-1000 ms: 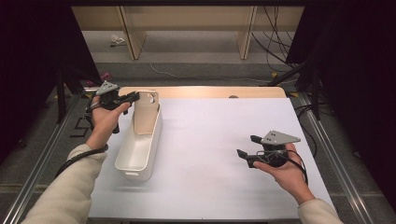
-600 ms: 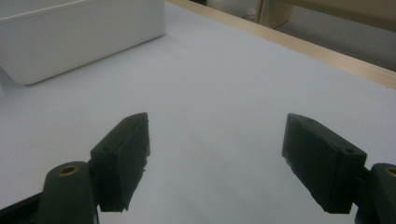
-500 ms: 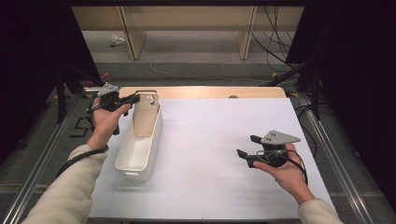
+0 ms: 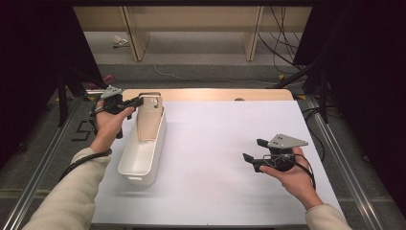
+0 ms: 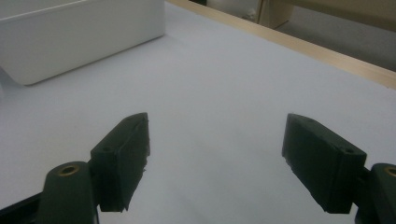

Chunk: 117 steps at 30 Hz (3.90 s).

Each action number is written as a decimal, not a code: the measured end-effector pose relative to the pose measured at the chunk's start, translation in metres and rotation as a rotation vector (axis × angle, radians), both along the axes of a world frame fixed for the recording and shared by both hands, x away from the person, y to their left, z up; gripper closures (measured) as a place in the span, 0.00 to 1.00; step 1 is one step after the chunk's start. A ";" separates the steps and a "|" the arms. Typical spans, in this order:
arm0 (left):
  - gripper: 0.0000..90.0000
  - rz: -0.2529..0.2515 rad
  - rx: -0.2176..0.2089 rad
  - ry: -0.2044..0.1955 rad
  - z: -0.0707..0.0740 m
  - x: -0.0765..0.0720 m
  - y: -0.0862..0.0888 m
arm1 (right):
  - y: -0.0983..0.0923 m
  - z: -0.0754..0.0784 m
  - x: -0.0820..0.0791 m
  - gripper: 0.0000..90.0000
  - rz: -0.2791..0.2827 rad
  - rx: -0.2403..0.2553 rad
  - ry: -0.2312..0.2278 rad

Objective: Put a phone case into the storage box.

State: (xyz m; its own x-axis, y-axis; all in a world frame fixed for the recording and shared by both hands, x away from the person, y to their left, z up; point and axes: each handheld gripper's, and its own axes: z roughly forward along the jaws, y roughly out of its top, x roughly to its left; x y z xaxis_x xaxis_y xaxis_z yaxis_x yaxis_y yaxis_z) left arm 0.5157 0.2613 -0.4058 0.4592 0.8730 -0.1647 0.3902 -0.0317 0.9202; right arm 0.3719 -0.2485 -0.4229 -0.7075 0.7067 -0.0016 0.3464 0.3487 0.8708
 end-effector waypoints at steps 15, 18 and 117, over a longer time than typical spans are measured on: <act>0.89 0.007 0.012 0.014 -0.002 0.006 0.001 | 0.000 0.000 0.000 0.27 0.001 0.000 0.001; 0.89 0.009 0.017 0.017 -0.002 0.007 0.002 | 0.000 0.000 0.000 0.27 0.001 0.000 -0.001; 0.00 -0.150 0.092 -0.025 0.003 -0.132 -0.020 | -0.004 0.001 -0.004 0.23 -0.015 0.008 -0.002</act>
